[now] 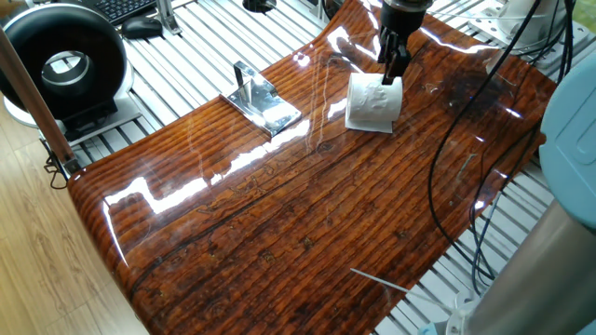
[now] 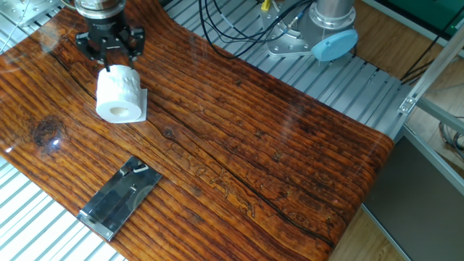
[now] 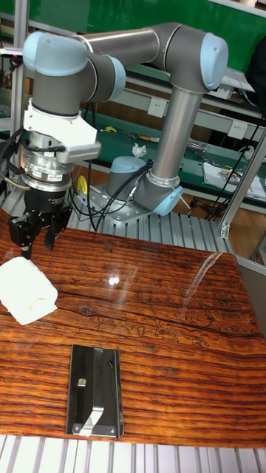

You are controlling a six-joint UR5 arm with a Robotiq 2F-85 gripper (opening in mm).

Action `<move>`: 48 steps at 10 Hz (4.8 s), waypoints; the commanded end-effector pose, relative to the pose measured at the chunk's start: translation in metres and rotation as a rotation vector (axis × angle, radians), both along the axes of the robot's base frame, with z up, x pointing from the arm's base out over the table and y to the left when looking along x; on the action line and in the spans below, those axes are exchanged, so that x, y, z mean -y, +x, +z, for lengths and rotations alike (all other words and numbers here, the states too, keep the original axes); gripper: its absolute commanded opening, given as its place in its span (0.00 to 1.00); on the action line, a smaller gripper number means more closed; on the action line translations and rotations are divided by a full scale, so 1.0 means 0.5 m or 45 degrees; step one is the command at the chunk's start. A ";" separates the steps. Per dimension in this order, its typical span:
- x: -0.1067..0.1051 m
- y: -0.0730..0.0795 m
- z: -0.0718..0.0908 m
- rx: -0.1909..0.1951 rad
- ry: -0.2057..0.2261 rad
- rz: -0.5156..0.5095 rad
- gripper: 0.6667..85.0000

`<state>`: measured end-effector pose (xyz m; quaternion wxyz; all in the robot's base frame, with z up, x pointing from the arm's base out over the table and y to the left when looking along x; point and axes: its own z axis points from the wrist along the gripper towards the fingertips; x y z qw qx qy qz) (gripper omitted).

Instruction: Put the toilet paper on its holder

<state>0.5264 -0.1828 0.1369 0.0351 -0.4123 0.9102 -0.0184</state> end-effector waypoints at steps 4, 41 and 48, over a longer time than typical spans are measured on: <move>0.048 0.037 0.008 0.106 -0.071 -0.310 0.00; 0.067 0.015 -0.088 -0.061 -0.039 0.079 0.79; -0.010 0.021 -0.090 -0.051 0.167 -0.192 0.02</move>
